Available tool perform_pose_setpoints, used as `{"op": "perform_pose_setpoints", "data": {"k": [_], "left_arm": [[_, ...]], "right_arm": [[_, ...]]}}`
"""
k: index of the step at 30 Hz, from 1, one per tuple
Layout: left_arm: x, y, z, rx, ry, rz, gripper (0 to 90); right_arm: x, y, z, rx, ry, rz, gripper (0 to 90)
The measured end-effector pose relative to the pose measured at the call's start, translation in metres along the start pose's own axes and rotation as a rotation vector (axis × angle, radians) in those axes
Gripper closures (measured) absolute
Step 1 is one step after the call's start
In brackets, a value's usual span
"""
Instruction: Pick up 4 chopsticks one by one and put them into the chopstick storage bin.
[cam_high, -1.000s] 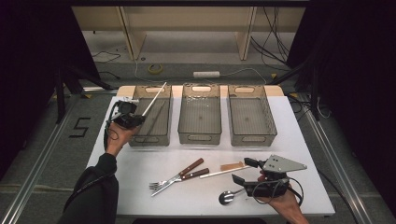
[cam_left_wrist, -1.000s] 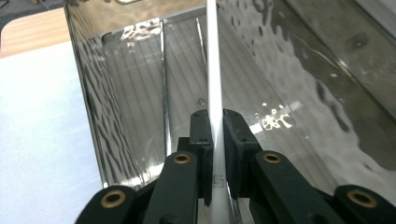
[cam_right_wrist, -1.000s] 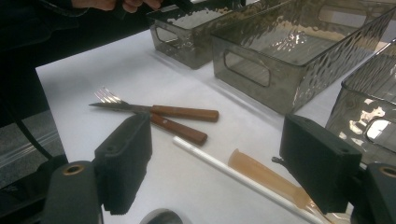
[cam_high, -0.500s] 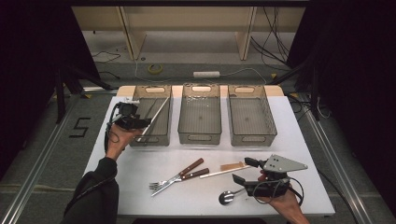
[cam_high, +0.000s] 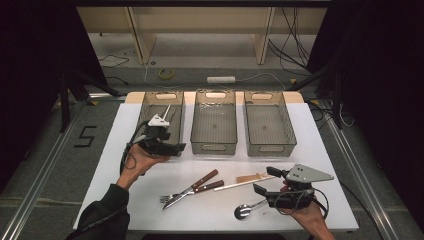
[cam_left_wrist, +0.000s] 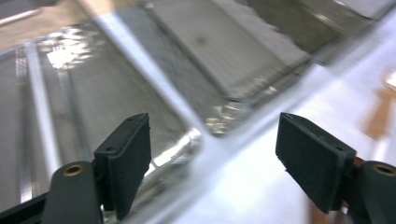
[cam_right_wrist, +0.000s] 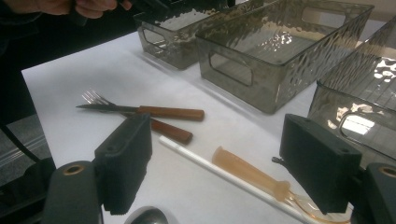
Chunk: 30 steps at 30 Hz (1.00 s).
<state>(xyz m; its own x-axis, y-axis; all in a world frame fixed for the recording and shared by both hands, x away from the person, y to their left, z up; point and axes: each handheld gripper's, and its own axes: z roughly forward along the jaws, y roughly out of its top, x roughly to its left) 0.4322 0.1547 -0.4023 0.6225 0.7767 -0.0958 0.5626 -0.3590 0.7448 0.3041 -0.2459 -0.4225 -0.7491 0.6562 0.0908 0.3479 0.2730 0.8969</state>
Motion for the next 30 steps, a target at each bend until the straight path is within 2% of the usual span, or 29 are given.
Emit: {"op": "perform_pose_setpoints", "data": {"k": [3, 7, 9, 11, 30], "left_arm": [[-0.016, -0.001, 0.001, 0.01, -0.058, 0.025, 23.9], [-0.035, -0.004, 0.003, 0.023, -0.104, 0.06, 21.8], [-0.045, -0.006, 0.007, 0.037, -0.141, 0.071, 20.8], [-0.053, -0.008, 0.01, 0.061, -0.15, 0.099, 20.2], [-0.108, -0.016, 0.041, 0.167, -0.236, 0.249, 20.5]], "right_arm": [[0.0, 0.0, 0.0, -0.002, 0.002, 0.002, 26.3], [-0.001, 0.0, 0.0, -0.002, 0.001, 0.002, 26.3], [-0.001, 0.0, 0.0, -0.001, 0.0, 0.004, 26.3], [-0.001, 0.0, -0.001, -0.006, 0.001, 0.007, 26.3], [-0.001, 0.001, 0.0, -0.008, 0.003, 0.016, 26.3]]}}
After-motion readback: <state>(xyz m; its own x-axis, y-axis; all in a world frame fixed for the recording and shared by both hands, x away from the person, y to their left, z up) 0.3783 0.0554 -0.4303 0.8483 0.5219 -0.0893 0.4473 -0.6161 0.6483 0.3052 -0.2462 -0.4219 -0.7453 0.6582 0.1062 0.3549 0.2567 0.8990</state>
